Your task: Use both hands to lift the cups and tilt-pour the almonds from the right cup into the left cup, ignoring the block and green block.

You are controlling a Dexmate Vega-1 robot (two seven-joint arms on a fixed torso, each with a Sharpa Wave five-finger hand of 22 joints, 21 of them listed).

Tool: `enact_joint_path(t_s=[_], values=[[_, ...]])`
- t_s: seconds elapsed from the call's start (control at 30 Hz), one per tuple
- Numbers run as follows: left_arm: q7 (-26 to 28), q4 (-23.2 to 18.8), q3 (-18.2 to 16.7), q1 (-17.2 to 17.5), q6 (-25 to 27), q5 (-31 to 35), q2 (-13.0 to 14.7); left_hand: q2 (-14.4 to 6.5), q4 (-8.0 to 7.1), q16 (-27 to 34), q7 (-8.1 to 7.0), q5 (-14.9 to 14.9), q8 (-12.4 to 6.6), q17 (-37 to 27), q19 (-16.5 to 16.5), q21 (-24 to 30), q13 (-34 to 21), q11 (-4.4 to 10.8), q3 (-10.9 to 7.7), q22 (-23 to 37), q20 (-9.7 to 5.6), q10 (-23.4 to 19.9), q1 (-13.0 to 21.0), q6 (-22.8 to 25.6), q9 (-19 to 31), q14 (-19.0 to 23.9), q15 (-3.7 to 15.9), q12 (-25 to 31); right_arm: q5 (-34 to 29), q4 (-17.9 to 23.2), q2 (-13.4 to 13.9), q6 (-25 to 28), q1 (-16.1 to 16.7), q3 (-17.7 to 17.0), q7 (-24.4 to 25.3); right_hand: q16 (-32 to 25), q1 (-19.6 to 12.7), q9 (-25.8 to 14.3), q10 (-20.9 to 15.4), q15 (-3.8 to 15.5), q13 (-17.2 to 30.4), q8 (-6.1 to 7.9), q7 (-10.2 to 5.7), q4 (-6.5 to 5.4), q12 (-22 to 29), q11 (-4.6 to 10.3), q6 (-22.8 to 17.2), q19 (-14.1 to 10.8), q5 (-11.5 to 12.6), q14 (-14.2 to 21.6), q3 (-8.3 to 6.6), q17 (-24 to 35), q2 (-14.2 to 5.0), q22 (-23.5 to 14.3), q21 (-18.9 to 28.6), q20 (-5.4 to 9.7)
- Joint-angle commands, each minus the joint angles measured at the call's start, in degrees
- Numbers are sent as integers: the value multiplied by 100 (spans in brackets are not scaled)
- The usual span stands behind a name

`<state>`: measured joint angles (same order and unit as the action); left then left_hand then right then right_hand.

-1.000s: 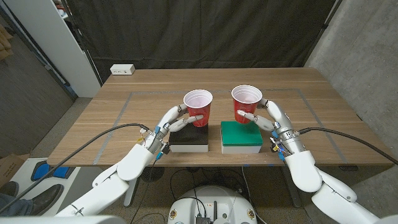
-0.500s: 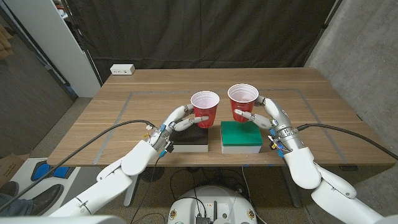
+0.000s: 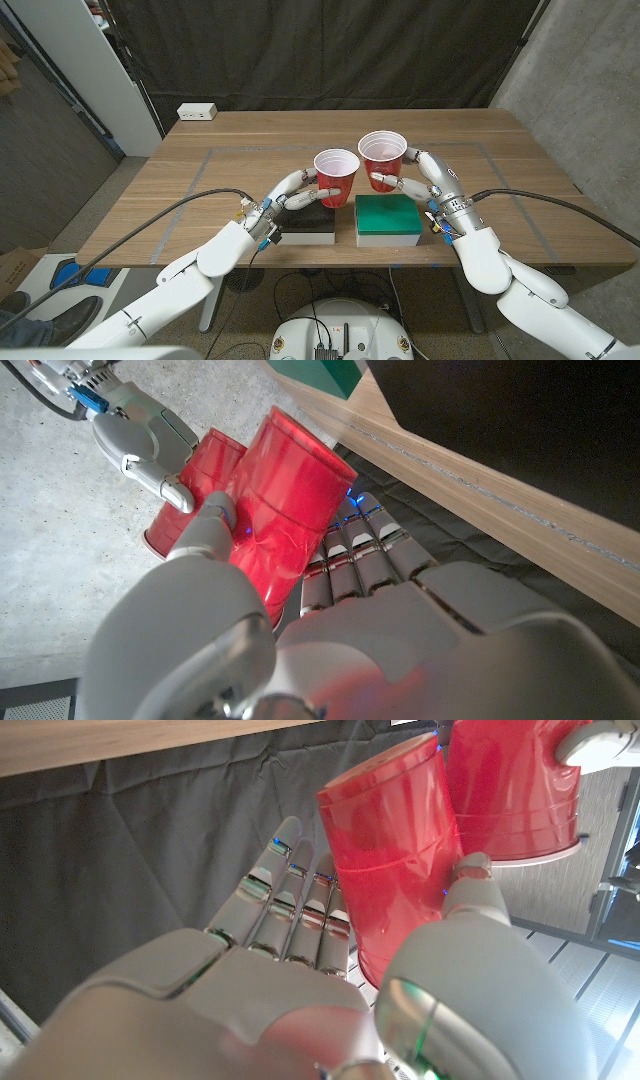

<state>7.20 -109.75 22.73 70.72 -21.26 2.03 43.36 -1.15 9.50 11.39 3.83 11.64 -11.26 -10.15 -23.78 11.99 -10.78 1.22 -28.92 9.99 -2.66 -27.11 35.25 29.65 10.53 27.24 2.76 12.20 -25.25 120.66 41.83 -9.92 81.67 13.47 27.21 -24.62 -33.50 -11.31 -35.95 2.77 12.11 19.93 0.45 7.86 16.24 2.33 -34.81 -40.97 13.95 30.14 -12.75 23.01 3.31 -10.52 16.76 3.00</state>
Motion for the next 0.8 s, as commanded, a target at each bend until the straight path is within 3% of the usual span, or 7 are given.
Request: enact_joint_path(t_s=[0.03,0.8], values=[[57,-103,29,-105,44,128,93,-46,13,-17,0,44,-31,0,-73,20,-34,-18,-41,27,-122,-19,20,49,16,39,249,-5,-310,98,116,196,-182,98,-5,-28,-78,-20,-71,262,29,38,1,5,-12,-8,-77,-57,-28,43,13,27,-27,-29,33,-2],[-12,-56,113,-199,63,79,89,-60,12,-21,0,46,-21,-2,-81,15,-35,-20,-49,28,-108,-33,26,66,17,59,253,-13,-1311,503,424,1035,-111,3,167,-72,-133,-18,-191,360,32,90,-83,25,-16,48,-269,-136,-73,133,21,59,-38,-33,54,62]])
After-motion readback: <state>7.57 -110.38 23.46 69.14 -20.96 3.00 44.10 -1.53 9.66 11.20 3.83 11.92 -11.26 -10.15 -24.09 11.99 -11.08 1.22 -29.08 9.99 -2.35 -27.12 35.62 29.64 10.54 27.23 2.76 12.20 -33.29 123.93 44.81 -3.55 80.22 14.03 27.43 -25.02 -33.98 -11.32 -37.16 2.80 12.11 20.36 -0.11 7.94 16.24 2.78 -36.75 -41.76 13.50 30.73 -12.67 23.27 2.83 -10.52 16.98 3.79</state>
